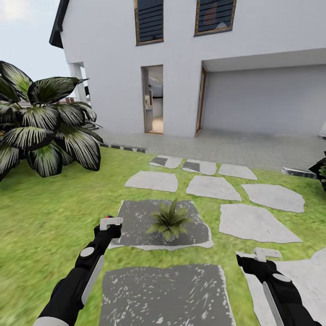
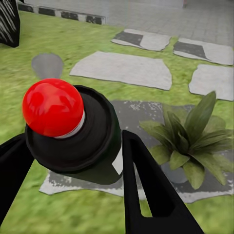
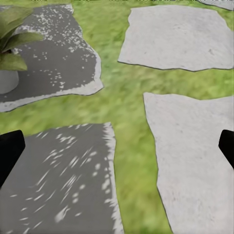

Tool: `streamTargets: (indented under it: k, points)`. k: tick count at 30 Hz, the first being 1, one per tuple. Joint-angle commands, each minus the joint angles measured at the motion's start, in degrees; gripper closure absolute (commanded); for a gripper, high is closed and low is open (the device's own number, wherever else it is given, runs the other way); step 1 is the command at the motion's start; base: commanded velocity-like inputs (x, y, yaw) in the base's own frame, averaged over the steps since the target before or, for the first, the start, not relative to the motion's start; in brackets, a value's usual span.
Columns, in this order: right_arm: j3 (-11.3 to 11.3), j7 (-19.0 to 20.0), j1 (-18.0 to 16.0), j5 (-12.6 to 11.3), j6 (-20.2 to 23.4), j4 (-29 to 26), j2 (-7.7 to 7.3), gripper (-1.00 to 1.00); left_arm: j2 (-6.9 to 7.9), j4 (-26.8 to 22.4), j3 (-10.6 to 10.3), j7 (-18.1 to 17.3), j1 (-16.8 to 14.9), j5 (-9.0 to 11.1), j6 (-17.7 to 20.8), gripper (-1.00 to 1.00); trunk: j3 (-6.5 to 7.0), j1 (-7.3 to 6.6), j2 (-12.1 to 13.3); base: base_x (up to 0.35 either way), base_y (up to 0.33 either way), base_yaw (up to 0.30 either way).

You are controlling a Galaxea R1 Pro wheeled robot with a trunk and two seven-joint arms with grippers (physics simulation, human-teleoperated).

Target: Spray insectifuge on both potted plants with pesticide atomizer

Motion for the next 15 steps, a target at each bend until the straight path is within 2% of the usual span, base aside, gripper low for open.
streamTargets:
  k: [1,15]
  points:
    - [0.0,0.0,0.0,0.1,0.3,-0.1,-0.03,-1.00,0.03,-0.1,-0.1,0.4,0.0,0.5,0.3,1.00,0.12,-0.24,0.4,0.000,0.000,0.000]
    - [-0.1,0.0,0.0,-0.2,0.3,-0.1,-0.07,-1.00,0.03,-0.1,-0.1,0.4,0.0,0.5,0.3,1.00,2.64,-3.31,6.0,0.000,0.000,0.000]
